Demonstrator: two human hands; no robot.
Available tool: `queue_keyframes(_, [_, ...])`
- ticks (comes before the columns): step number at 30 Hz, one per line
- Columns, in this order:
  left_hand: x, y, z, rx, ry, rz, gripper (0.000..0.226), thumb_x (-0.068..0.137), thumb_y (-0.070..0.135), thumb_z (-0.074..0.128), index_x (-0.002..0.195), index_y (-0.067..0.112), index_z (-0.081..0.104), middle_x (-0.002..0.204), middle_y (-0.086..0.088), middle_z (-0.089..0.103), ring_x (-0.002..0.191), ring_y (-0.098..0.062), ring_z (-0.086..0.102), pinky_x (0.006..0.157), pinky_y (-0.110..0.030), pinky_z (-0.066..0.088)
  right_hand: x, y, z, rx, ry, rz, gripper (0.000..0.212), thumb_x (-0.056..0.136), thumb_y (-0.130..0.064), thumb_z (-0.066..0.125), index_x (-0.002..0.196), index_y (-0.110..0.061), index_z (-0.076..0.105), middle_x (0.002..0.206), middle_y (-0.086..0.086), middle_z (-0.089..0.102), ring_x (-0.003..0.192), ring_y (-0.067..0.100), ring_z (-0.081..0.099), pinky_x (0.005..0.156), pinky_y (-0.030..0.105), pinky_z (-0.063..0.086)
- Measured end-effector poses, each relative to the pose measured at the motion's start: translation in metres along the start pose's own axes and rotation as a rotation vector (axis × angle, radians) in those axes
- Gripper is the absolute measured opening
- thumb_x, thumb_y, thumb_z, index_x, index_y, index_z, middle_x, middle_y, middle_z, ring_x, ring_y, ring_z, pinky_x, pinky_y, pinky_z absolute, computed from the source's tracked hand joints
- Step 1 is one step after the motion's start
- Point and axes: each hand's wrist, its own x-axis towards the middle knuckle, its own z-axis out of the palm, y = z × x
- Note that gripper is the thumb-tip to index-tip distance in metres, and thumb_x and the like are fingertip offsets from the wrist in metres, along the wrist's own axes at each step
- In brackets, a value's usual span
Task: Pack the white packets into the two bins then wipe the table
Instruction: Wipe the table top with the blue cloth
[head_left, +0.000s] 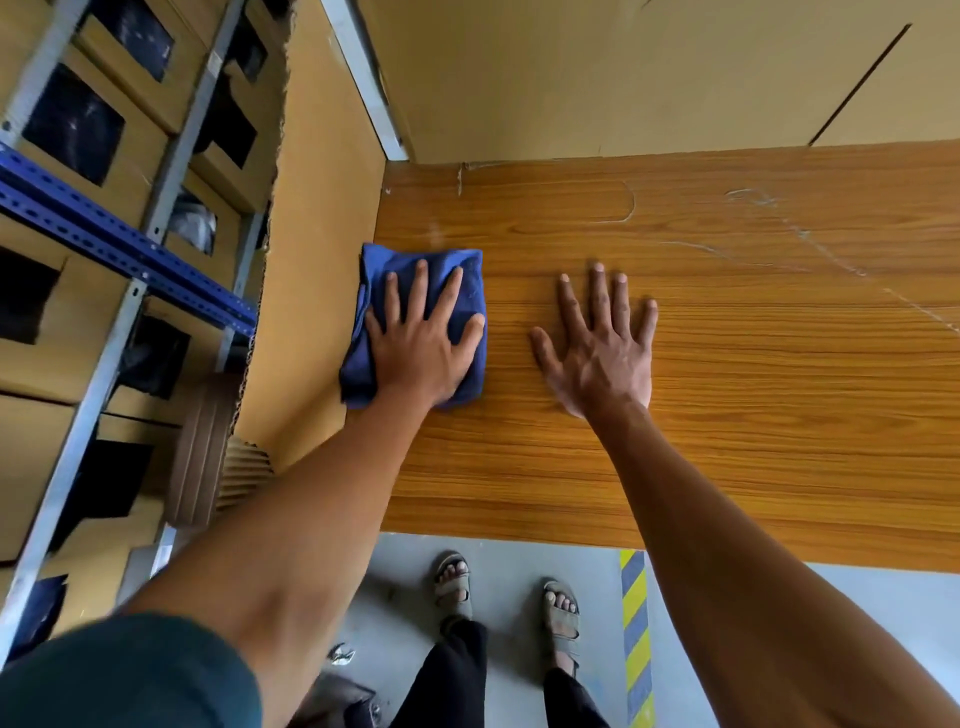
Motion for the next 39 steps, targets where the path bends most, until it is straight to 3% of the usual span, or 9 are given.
queue_keyframes(5, [0.065,0.014,-0.014,-0.023,-0.052,-0.018,0.076,0.096,0.083,0.012,0.165,0.052,-0.001,0.178,0.009,-0.008,0.163,-0.032,-0.01,0.125,-0.069,0.001,0.001,0.0,0.0,-0.009,0.005,0.006,0.078,0.102,-0.076,0.006,0.168,-0.035,-0.003,0.177,0.004,-0.011,0.163,0.029,-0.011,0.127,0.063,0.002])
queue_keyframes(11, [-0.036,-0.005,0.007,-0.023,0.01,0.003,0.073,0.099,0.08,0.016,0.166,0.051,0.003,0.178,0.008,-0.002,0.163,-0.031,-0.005,0.125,-0.069,0.007,0.001,0.0,-0.003,-0.006,-0.009,-0.001,0.079,0.102,-0.076,0.007,0.168,-0.035,-0.003,0.177,0.005,-0.012,0.163,0.029,-0.011,0.127,0.064,0.003])
queue_keyframes(14, [-0.045,-0.005,0.008,-0.013,-0.013,-0.013,0.073,0.099,0.08,0.015,0.165,0.052,0.001,0.178,0.009,-0.004,0.163,-0.031,-0.007,0.125,-0.069,0.006,-0.001,-0.001,-0.004,-0.005,-0.012,0.001,0.079,0.102,-0.075,0.005,0.168,-0.034,-0.005,0.176,0.005,-0.013,0.162,0.03,-0.012,0.127,0.064,0.002])
queue_keyframes(21, [0.073,0.015,-0.01,-0.001,-0.025,-0.007,0.076,0.097,0.083,0.011,0.164,0.053,-0.005,0.176,0.01,-0.019,0.162,-0.034,-0.012,0.125,-0.07,0.0,0.001,-0.001,0.002,-0.004,0.015,0.008,0.078,0.102,-0.075,0.009,0.168,-0.036,-0.001,0.177,0.004,-0.009,0.163,0.028,-0.009,0.127,0.063,0.003])
queue_keyframes(24, [0.076,0.016,-0.008,0.033,0.003,0.07,0.074,0.101,0.076,0.01,0.166,0.045,-0.009,0.173,0.011,-0.027,0.163,-0.034,-0.009,0.124,-0.072,0.001,0.001,-0.001,0.002,-0.007,0.018,0.007,0.078,0.102,-0.075,0.01,0.168,-0.036,0.0,0.177,0.004,-0.008,0.163,0.028,-0.009,0.127,0.063,0.003])
queue_keyframes(29, [0.009,0.008,0.005,0.063,0.03,0.216,0.074,0.103,0.072,0.016,0.169,0.04,0.006,0.177,0.013,0.004,0.164,-0.028,0.003,0.122,-0.075,0.01,-0.001,-0.002,-0.002,-0.003,0.012,0.004,0.078,0.102,-0.075,0.01,0.168,-0.036,0.001,0.177,0.004,-0.007,0.163,0.029,-0.007,0.127,0.063,0.002])
queue_keyframes(35, [0.038,0.012,-0.003,0.044,-0.003,0.108,0.082,0.097,0.083,0.011,0.167,0.044,-0.003,0.177,0.015,-0.005,0.164,-0.028,-0.008,0.123,-0.074,0.0,0.0,-0.001,0.0,-0.009,0.008,0.006,0.077,0.102,-0.076,0.008,0.168,-0.037,-0.001,0.177,0.004,-0.008,0.163,0.029,-0.008,0.127,0.062,0.002])
queue_keyframes(39, [0.086,0.013,-0.014,-0.004,-0.037,0.034,0.087,0.094,0.087,0.011,0.167,0.042,-0.004,0.177,0.014,-0.007,0.163,-0.029,-0.01,0.124,-0.072,0.002,0.001,0.0,0.002,-0.013,0.016,0.008,0.077,0.101,-0.076,0.008,0.168,-0.038,0.0,0.177,0.004,-0.007,0.163,0.028,-0.007,0.127,0.062,0.003])
